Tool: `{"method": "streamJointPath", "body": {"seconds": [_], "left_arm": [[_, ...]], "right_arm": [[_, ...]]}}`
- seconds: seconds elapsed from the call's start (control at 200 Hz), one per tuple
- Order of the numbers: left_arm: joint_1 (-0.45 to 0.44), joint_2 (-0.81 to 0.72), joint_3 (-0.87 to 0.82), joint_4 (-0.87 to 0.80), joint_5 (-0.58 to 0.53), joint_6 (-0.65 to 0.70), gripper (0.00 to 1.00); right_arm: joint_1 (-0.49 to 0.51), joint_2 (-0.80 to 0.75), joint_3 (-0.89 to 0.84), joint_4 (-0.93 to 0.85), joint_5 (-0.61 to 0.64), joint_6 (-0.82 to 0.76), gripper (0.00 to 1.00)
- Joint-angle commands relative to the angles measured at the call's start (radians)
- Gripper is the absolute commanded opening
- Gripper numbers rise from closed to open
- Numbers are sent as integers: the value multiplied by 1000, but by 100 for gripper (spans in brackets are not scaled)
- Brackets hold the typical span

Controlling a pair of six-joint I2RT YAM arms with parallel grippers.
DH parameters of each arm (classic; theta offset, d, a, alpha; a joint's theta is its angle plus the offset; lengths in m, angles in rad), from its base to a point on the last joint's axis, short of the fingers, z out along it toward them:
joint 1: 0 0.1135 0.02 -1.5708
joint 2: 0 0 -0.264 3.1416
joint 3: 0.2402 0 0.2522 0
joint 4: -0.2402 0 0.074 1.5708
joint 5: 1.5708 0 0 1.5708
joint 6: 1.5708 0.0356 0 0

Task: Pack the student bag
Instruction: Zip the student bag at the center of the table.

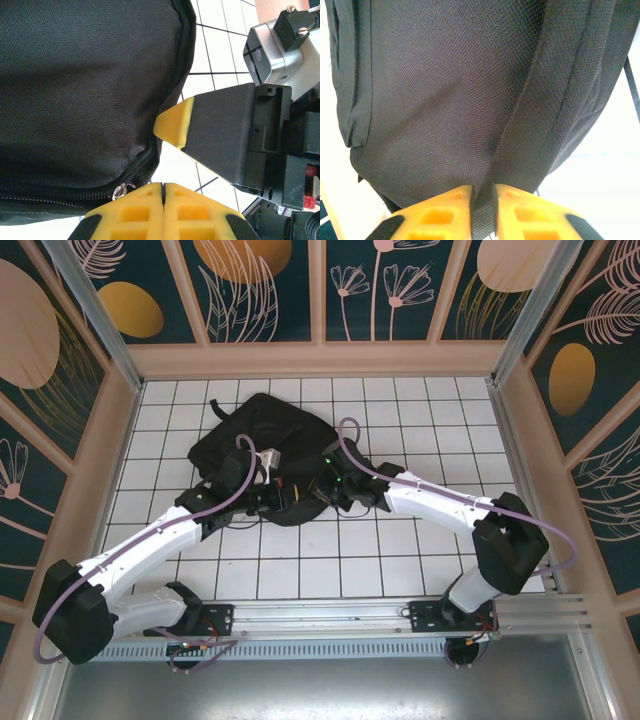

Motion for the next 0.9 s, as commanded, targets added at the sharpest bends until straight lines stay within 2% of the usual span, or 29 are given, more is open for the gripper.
{"method": "streamJointPath", "body": {"seconds": [0.0, 0.065, 0.415, 0.611, 0.701, 0.756, 0.821, 0.896], "left_arm": [[4, -29, 11, 64, 34, 6, 0], [4, -34, 18, 49, 25, 13, 0], [3, -66, 11, -44, -58, 53, 0], [4, -68, -7, -28, -46, 45, 0], [4, -61, -17, -2, -25, 33, 0], [4, -55, -16, 5, -20, 31, 0], [4, -50, -13, 10, -20, 30, 0], [3, -45, -7, 15, -18, 32, 0]], "right_arm": [[5, 14, 14, -16, 32, -21, 10], [4, 21, 22, -34, 42, -34, 0], [-35, -4, 27, -114, 95, -124, 0], [-55, -27, 52, -128, 94, -155, 0], [-54, -26, 70, -119, 48, -142, 34], [-49, -31, 66, -95, 5, -117, 51], [-37, -39, 57, -70, -23, -76, 64], [-22, -42, 47, -58, -42, -28, 69]]}}
